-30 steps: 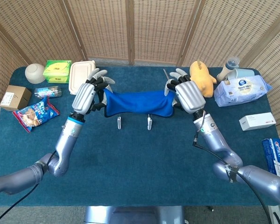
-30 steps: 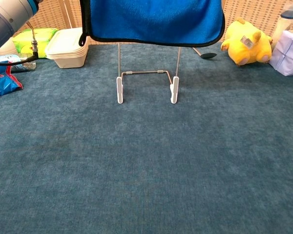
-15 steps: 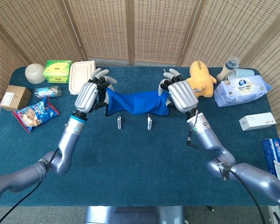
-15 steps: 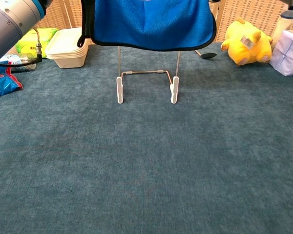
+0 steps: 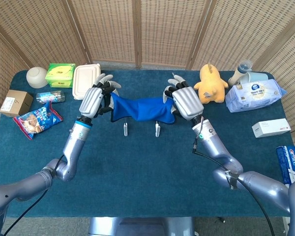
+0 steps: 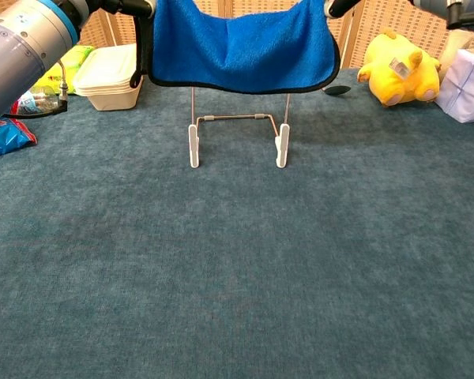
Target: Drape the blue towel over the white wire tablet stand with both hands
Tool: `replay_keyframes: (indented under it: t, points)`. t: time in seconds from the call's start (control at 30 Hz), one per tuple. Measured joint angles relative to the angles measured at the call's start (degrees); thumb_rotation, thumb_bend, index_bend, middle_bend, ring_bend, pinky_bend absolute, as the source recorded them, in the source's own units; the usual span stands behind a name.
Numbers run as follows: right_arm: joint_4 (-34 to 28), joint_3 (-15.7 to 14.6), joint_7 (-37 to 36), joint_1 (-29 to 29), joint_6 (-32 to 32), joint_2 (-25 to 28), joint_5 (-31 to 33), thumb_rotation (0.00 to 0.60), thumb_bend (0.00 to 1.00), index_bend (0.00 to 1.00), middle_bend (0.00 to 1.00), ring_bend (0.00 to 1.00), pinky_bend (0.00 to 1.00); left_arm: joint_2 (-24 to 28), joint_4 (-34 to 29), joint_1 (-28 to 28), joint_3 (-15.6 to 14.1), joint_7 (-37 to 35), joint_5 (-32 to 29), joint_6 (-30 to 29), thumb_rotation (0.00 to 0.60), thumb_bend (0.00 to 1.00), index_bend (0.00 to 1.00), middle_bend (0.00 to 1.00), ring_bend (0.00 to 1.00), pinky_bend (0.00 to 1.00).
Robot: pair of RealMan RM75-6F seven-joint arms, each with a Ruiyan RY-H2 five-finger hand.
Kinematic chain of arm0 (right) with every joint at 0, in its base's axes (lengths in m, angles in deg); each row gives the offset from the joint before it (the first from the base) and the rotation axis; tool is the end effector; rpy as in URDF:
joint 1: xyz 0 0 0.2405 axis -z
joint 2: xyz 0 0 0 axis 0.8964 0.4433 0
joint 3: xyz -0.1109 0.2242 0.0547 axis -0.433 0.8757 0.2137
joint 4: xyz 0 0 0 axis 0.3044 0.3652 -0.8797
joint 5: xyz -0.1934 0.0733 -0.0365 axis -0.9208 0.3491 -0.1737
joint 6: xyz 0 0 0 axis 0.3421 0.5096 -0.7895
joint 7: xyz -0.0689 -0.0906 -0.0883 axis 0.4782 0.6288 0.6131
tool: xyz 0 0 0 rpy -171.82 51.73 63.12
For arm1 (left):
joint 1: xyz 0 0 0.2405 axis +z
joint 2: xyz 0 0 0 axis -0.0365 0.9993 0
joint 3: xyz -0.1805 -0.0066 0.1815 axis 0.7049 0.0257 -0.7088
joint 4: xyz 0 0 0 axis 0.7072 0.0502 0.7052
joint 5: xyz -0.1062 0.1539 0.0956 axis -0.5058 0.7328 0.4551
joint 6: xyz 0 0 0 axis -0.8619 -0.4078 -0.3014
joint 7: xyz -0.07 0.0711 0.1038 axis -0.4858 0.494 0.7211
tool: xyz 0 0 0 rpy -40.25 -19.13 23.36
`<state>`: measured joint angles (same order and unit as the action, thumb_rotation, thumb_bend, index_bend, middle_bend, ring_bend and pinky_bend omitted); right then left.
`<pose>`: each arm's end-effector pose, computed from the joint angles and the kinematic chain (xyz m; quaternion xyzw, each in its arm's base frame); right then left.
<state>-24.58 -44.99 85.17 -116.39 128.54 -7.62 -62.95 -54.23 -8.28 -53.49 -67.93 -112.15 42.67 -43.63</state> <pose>-0.0807 -0.4306 0.0616 0.6829 -0.3011 0.5271 0.4064 -0.1016 0.4344 0.0215 -0.5626 -0.4195 -0.6302 0.3322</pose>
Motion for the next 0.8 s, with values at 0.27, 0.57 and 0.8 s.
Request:
replay_keyframes:
  t: [0.27,0.57,0.8]
  points:
    - [0.69,-0.46,0.17,-0.6,-0.72,-1.32,0.05,0.6,0.49,0.9,0.44,0.19,0.13,-0.35,1.23,0.92,-0.62,-0.91,-0.35,0.01,0.6,0.62,0.73,0.36,0.15,0.0]
    - [2.34,-1.09,0.11,-0.72,-0.92,-2.6,0.0,0.6,0.49,0.9,0.43,0.19,0.13,-0.87,2.25,1.4,-1.14,-1.48,-0.64,0.63,0.6,0.62,0.73,0.36,0.14,0.0]
    - [2.76,-1.13,-0.41,-0.62,-0.79,-2.87,-0.12,0.6,0.49,0.9,0.43,0.19,0.13,-1.23,2.64,1.25,-1.02,-1.63,-0.57,0.65,0.6,0.62,0.73,0.36,0.14,0.0]
